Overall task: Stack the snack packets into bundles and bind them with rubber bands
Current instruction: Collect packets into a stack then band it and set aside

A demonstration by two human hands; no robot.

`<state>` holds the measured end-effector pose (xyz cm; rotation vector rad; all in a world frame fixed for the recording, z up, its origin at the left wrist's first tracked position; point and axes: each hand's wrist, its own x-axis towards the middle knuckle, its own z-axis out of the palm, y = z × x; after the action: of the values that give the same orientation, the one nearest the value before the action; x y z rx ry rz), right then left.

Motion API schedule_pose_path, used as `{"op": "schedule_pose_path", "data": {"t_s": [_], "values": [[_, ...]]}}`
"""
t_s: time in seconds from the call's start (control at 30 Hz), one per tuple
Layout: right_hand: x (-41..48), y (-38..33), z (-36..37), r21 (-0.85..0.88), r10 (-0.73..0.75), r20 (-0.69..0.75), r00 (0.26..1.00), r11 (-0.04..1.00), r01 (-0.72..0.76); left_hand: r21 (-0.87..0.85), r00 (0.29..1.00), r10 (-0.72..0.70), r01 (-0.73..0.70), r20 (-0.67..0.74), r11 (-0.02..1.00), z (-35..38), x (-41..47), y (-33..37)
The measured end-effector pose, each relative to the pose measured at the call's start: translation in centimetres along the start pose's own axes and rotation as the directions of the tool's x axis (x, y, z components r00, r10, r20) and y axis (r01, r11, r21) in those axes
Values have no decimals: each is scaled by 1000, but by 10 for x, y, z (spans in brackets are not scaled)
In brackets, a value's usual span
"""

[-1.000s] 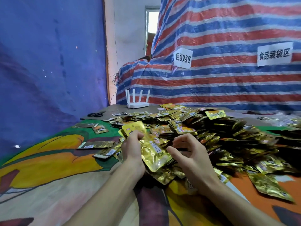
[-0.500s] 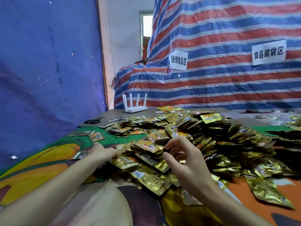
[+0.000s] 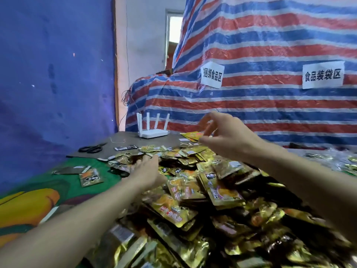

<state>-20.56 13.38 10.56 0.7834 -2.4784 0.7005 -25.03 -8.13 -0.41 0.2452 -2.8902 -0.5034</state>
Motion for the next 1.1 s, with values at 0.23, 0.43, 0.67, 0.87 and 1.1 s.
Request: {"op": "schedule_pose_path", "data": {"t_s": [0.23, 0.43, 0.67, 0.87, 1.1], "values": [[122, 83, 41, -474, 354, 368, 860, 867, -155, 113, 975, 217, -221, 46, 969, 29, 96, 36], [146, 111, 101, -713, 559, 525, 641, 700, -26, 209, 952, 300, -304, 52, 929, 50, 149, 51], [149, 114, 130, -764, 649, 513, 562, 643, -46, 199, 951, 301, -309, 70, 930, 70, 161, 42], [145, 122, 144, -731, 511, 495, 703, 682, 19, 205, 917, 390, -367, -81, 907, 68, 144, 32], [137, 111, 136, -530, 184, 569, 801, 827, 186, 56, 901, 429, -426, -63, 903, 31, 120, 23]]}}
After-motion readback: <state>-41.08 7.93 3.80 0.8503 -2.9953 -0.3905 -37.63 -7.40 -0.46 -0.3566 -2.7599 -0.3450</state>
